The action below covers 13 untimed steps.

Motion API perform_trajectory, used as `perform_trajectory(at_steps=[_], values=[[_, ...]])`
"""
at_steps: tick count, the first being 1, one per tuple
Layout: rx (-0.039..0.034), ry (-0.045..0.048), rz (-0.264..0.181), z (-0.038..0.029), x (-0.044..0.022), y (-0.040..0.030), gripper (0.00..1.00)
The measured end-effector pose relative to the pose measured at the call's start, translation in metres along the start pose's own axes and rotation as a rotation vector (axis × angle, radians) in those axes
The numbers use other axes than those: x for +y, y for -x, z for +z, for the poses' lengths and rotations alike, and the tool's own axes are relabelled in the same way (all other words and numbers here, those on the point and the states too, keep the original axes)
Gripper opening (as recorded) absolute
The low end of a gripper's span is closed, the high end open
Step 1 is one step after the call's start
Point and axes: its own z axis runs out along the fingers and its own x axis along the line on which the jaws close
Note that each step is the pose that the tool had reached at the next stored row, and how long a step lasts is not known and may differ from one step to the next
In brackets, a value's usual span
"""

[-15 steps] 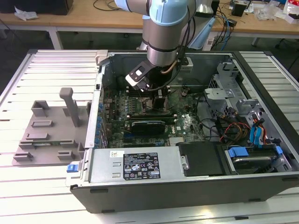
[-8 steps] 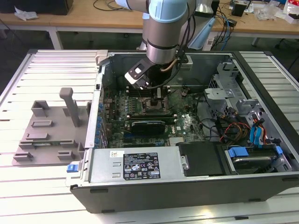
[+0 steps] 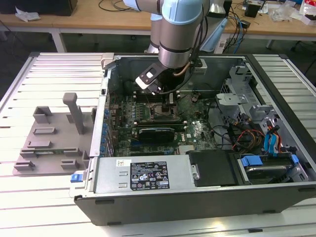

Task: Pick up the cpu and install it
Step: 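Place the cpu into insertion slot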

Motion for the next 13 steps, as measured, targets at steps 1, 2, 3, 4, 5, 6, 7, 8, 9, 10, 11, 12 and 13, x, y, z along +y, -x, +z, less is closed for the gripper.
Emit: perform_trajectory(at_steps=[1,2,3,4,5,6,7,8,9,10,11,12,13], values=[[-0.0001,0.0000,0.000,-0.0052,-0.0002,0.0000,0.11],[-0.0001,0.0000,0.000,-0.0089,-0.0003,-0.0001,0.11],[-0.0001,0.0000,0.000,-0.0131,-0.0004,-0.0001,0.11],[-0.0001,0.0000,0.000,-0.0176,-0.0005,-0.0001,0.11],[-0.0003,-0.0001,0.000,-0.0211,-0.0007,-0.0001,0.11],[-0.0002,0.0000,0.000,-0.0248,-0.0008,-0.0002,0.11],[-0.0002,0.0000,0.000,-0.0281,-0.0008,-0.0002,0.11],[-0.0002,0.0000,0.000,-0.0321,-0.0010,-0.0002,0.11],[-0.0002,0.0000,0.000,-0.0372,-0.0011,-0.0003,0.11],[-0.0004,-0.0001,0.000,-0.0413,-0.0013,-0.0003,0.11],[-0.0006,-0.0001,0.000,-0.0444,-0.0013,-0.0003,0.11],[-0.0011,-0.0001,0.000,-0.0488,-0.0014,-0.0004,0.11],[-0.0014,-0.0001,0.000,-0.0521,-0.0015,-0.0004,0.11]])
